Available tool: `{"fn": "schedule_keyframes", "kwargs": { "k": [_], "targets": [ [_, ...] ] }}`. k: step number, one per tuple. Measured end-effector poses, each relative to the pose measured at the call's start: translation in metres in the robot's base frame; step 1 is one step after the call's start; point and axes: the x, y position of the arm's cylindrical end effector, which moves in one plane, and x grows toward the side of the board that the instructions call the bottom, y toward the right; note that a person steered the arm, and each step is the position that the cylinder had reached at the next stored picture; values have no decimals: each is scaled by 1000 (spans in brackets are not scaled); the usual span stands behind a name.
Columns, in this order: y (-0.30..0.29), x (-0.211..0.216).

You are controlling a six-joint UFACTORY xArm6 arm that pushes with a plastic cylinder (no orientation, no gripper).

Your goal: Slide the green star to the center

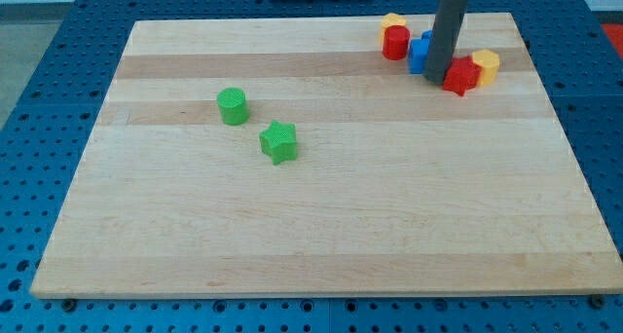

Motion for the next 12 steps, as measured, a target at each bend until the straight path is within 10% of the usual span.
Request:
{"fn": "schedule_keyframes", "kwargs": {
  "k": [7, 12],
  "targets": [
    [-204, 199],
    [-211, 114]
  ]
}}
